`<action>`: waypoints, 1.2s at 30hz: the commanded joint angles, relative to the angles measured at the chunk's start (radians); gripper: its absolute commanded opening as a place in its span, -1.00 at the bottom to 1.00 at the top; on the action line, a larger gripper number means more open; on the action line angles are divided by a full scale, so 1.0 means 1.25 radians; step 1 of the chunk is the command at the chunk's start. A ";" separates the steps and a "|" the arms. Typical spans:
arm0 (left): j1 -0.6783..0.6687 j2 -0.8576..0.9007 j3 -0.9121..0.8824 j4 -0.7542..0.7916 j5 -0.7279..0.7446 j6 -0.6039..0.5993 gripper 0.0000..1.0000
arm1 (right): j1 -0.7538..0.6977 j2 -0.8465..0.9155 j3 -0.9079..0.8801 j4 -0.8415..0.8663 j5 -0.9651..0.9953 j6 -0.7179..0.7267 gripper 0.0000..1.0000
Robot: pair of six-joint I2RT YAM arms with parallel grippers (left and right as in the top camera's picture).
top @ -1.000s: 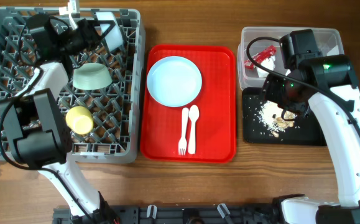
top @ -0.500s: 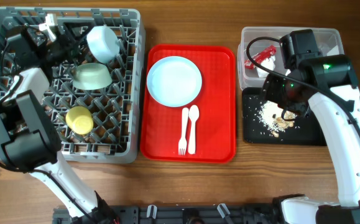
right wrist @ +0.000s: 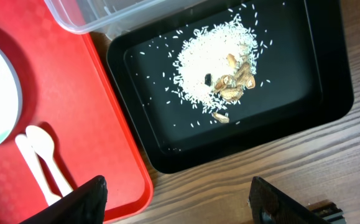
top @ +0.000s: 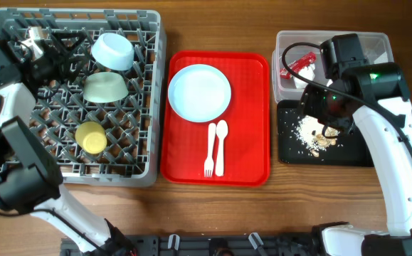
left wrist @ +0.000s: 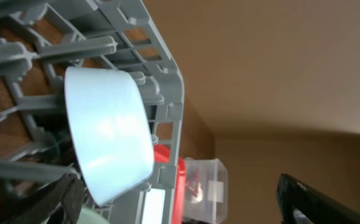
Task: Sort waste into correct bins and load items into the dishwasher rack
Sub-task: 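Place the blue bowl upright in the rack's back row, then reach the left gripper to the white fork on the red tray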
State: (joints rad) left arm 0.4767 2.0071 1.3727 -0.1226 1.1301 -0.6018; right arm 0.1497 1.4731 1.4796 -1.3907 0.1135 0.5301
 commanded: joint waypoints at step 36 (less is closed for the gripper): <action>-0.824 -0.293 -0.001 -0.657 -0.883 0.028 0.99 | -0.230 -0.005 0.004 0.035 -0.181 -0.256 0.99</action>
State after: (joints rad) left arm -0.5003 1.5692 1.3739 -0.9569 0.0933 -0.5407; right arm -0.1341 1.4731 1.4796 -1.3399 -0.0975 0.2287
